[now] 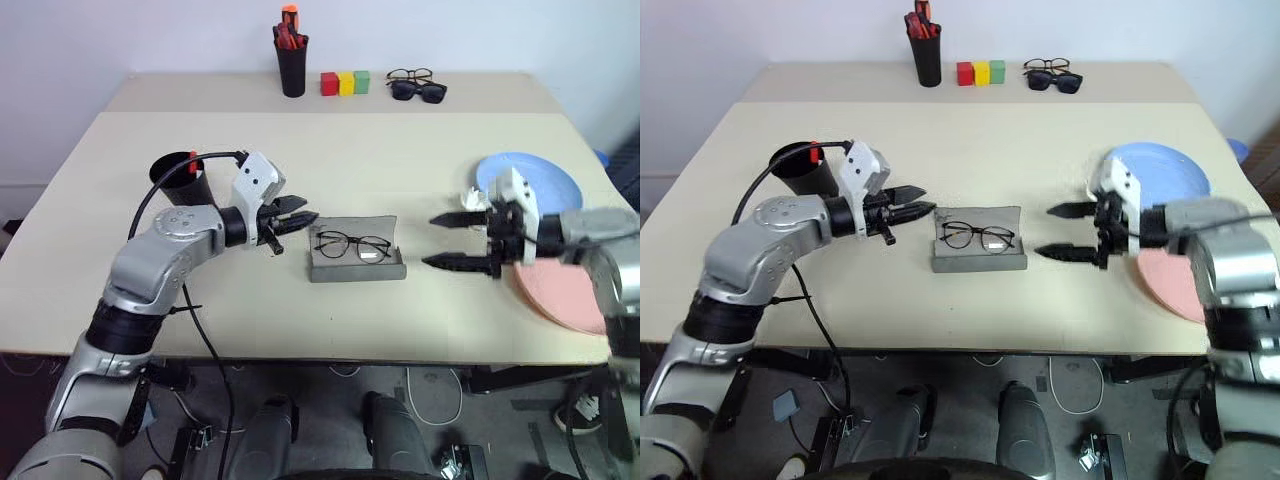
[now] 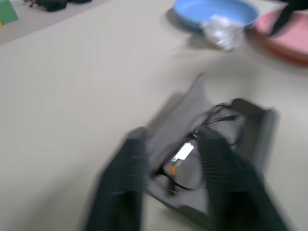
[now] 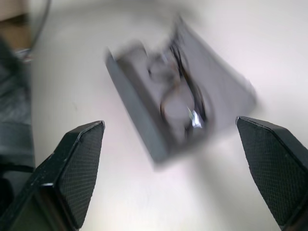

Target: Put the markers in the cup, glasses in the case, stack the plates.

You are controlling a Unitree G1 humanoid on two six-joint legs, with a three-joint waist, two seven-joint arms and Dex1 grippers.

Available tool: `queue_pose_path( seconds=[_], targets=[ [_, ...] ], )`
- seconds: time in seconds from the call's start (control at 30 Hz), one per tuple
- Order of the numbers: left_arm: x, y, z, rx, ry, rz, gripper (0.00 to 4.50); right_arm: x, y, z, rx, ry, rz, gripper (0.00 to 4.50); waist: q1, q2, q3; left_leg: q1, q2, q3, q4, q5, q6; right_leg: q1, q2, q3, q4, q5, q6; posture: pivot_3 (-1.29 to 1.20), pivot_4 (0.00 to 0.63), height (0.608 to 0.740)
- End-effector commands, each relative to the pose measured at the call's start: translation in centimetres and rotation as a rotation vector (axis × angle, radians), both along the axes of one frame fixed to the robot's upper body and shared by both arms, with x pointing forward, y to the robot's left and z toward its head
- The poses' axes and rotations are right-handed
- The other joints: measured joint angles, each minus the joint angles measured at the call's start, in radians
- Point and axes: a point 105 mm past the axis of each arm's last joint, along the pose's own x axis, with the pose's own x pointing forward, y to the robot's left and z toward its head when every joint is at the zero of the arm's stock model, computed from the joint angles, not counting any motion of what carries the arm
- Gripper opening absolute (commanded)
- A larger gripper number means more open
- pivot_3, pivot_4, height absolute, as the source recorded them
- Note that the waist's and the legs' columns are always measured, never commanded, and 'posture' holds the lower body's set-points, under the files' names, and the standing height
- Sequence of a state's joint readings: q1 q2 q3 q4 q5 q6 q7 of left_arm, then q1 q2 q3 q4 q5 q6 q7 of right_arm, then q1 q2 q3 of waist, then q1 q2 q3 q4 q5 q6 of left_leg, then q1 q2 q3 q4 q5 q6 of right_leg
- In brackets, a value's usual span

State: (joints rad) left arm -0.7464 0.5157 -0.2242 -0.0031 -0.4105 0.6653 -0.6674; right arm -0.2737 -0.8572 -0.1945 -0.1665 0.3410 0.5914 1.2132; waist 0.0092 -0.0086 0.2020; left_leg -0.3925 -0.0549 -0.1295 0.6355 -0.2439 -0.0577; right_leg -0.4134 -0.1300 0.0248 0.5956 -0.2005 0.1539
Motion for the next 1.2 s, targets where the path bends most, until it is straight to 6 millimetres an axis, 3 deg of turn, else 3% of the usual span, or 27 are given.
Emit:
queue_pose_path(
  seconds=[0.03, 0.13, 0.23, 0.43, 0.6, 0.73, 0.87, 1.2],
  targets=[
    [3.5, -1.0, 1.0, 0.074, -0.078, 0.061, 0.03, -2.1, 0.0, 0.2, -0.102, -0.182, -0.060, 4.47, 0.003, 0.000, 0.000, 0.000, 0.000, 0.001, 0.001, 0.000, 0.000, 0.000, 0.000, 0.000, 0.000, 0.000, 0.000, 0.00, 0.150, 0.740],
    [6.3, -3.1, 1.8, 0.158, -0.110, 0.080, 0.03, -4.3, -0.6, -2.2, -0.120, -0.192, -0.143, 4.47, 0.003, -0.002, 0.001, 0.000, -0.001, 0.002, 0.004, 0.000, 0.000, 0.002, -0.001, 0.000, -0.001, -0.002, 0.004, 0.00, 0.150, 0.740],
    [7.7, -4.2, 2.2, 0.218, -0.136, 0.061, 0.03, -5.5, -1.3, -3.3, -0.139, -0.194, -0.194, 4.47, -0.007, -0.002, 0.001, -0.002, -0.001, 0.003, 0.008, -0.002, 0.004, 0.003, -0.002, 0.000, -0.002, -0.003, 0.005, 0.00, 0.150, 0.740],
    [8.5, -5.5, 0.9, 0.459, -0.201, -0.027, 0.03, -8.3, -3.6, -3.6, -0.131, -0.202, -0.368, 4.47, -0.019, -0.003, 0.002, -0.002, -0.001, 0.004, 0.009, -0.005, 0.007, 0.003, -0.003, 0.000, -0.002, -0.004, 0.008, 0.00, 0.150, 0.740],
    [8.7, -5.3, 0.2, 0.622, -0.276, -0.067, 0.03, -8.8, -4.0, -3.2, -0.112, -0.223, -0.430, 4.47, -0.021, -0.006, 0.003, -0.002, -0.001, 0.005, 0.010, -0.005, 0.008, 0.003, -0.003, 0.000, -0.002, -0.004, 0.009, 0.00, 0.150, 0.740],
    [7.5, -6.3, -0.6, 0.706, -0.291, -0.223, 0.03, -8.6, -3.8, -2.9, -0.092, -0.244, -0.449, 4.47, -0.016, -0.006, 0.003, -0.003, -0.001, 0.005, 0.010, -0.005, 0.008, 0.003, -0.004, 0.000, -0.002, -0.004, 0.009, 0.00, 0.150, 0.740],
    [5.7, -6.9, -1.3, 0.671, -0.167, -0.384, 0.03, -8.4, -3.8, -2.7, -0.084, -0.254, -0.457, 4.47, -0.012, -0.006, 0.003, -0.005, -0.001, 0.005, 0.010, -0.006, 0.008, 0.002, -0.004, 0.000, -0.002, -0.005, 0.009, 0.00, 0.150, 0.740],
    [1.0, -6.1, -2.5, 0.590, 0.129, -0.751, 0.03, -7.8, -4.1, -2.6, -0.086, -0.262, -0.458, 4.47, -0.007, -0.006, 0.003, -0.004, -0.001, 0.005, 0.011, -0.006, 0.009, 0.003, -0.003, 0.000, -0.001, -0.005, 0.009, 0.00, 0.150, 0.740]
  ],
)
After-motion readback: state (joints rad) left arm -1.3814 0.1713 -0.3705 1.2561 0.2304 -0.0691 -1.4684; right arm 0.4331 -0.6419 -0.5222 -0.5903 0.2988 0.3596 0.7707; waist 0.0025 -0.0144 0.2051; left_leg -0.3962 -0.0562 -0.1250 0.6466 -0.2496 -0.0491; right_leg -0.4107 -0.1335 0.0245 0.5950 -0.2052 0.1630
